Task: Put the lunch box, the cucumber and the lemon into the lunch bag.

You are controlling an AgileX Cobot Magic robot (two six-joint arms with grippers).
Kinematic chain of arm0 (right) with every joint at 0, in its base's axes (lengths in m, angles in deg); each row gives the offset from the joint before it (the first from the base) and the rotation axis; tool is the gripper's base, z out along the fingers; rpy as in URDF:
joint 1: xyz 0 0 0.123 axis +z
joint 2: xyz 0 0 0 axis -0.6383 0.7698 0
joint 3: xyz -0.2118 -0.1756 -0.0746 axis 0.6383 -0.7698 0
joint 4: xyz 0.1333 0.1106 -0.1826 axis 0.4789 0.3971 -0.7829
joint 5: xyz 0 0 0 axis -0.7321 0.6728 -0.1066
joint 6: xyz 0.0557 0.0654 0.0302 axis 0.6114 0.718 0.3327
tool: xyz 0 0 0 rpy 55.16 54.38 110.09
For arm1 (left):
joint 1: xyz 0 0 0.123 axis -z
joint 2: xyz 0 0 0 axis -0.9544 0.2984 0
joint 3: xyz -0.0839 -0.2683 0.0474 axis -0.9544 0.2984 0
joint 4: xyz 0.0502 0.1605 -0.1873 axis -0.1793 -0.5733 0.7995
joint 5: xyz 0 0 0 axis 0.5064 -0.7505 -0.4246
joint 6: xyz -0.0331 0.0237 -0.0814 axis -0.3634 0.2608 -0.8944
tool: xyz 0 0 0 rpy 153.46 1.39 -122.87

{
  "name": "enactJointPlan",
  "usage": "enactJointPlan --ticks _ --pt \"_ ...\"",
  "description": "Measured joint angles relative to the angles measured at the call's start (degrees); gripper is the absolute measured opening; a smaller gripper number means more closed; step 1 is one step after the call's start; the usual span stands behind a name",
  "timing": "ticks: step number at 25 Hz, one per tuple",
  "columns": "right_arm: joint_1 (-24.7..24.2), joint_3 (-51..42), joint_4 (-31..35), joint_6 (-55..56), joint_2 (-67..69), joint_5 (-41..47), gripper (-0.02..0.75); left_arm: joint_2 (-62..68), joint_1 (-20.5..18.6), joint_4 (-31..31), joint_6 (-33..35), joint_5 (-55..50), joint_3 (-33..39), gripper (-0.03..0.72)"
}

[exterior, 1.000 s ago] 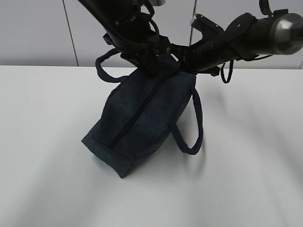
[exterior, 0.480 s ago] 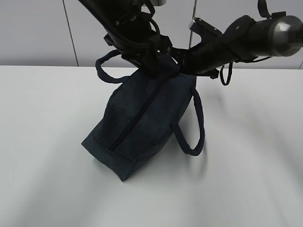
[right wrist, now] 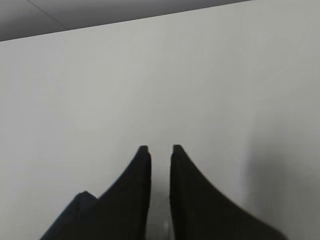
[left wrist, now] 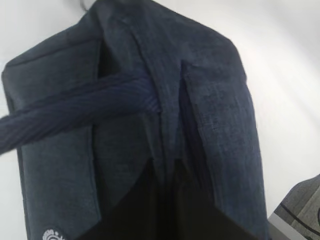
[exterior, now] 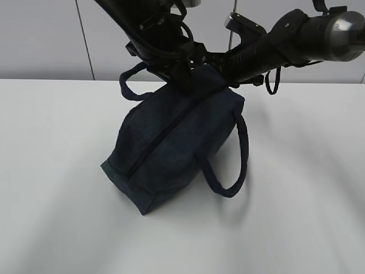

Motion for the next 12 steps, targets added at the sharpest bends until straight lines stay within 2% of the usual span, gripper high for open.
enactJointPlan --ticks 5,8,12 --pt "0.0 0.1 0.0 -0.1 0.0 0.1 0.342 -0.1 0.0 0.5 0.1 -0.1 0.0 -0.009" --pt "0.0 0.1 -0.1 -0.1 0.0 0.2 0.379 -0.1 0.0 0.5 0.1 -0.2 0.0 -0.009" --pt "0.0 0.1 -1.8 -1.1 -1.2 0.2 0.391 -0.1 0.0 0.5 0.1 -1.4 0.0 -0.009"
